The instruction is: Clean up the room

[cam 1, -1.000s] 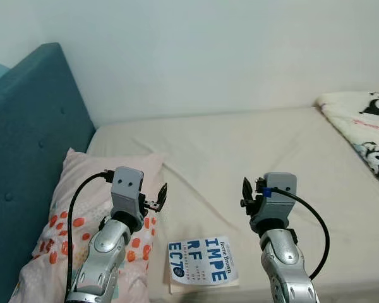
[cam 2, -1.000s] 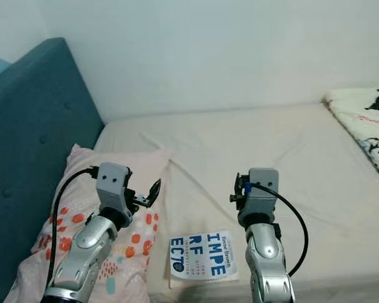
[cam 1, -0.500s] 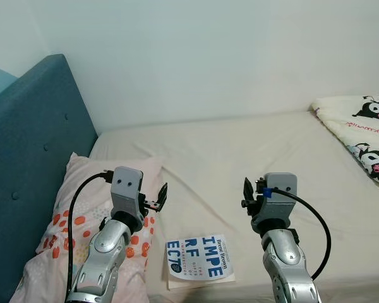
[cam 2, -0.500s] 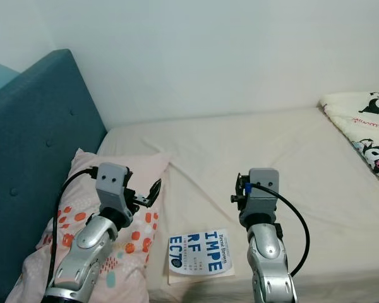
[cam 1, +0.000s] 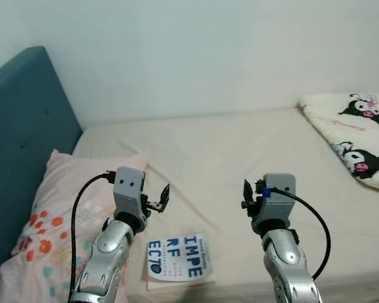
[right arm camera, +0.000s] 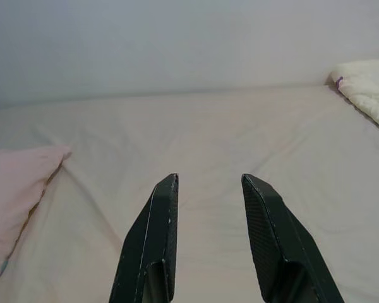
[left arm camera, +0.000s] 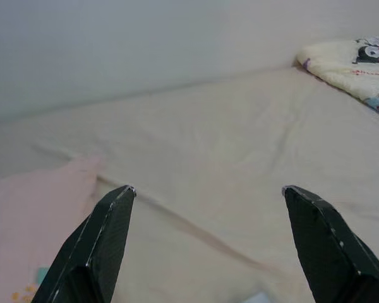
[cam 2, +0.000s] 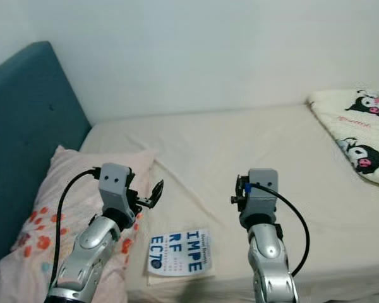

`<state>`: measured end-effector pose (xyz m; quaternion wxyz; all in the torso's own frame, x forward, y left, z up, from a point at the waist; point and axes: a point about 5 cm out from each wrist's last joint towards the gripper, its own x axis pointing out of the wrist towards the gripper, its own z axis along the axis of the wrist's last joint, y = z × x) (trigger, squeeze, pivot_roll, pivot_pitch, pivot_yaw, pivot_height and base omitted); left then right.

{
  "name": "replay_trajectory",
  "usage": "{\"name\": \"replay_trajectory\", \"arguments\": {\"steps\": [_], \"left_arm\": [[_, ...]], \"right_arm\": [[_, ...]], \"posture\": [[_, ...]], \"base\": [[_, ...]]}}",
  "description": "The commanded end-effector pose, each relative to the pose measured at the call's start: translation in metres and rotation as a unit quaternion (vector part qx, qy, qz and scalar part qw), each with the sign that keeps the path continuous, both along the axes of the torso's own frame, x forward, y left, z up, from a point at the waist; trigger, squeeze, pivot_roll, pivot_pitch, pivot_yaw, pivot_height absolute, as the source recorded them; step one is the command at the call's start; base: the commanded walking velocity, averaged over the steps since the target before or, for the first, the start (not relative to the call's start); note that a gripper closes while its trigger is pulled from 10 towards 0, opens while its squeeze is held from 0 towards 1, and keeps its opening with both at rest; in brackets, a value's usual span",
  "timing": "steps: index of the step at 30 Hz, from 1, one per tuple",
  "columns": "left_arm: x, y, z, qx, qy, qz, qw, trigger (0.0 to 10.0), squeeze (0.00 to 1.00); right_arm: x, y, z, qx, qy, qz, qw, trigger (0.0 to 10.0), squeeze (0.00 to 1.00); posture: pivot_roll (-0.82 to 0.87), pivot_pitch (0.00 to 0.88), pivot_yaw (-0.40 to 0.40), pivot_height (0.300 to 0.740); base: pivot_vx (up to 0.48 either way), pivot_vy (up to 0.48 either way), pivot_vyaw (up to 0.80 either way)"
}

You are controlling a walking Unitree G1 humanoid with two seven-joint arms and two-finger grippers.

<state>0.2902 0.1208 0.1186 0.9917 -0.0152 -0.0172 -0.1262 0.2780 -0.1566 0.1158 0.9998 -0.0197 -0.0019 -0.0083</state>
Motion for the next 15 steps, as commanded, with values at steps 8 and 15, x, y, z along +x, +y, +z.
{"name": "replay_trajectory", "arguments": {"steps": [8,15], "left_arm": [[-0.0027,0.0038,-0.0045,-0.002,0.014,0.014,1.0,10.0,0.0],[-0.0037,0.0053,-0.005,-0.001,0.017,0.016,1.0,10.0,0.0]], "right_arm": [[-0.0009,0.0063,-0.0079,0.006,0.027,0.015,1.0,10.0,0.0],[-0.0008,0.007,-0.0098,0.011,0.036,0.017,0.999,10.0,0.0]], "posture": [[-0.02,0.049,0.032,0.732],[-0.02,0.05,0.034,0.732]], "base": [[0.0,-0.48,0.0],[0.0,-0.48,0.0]]}}
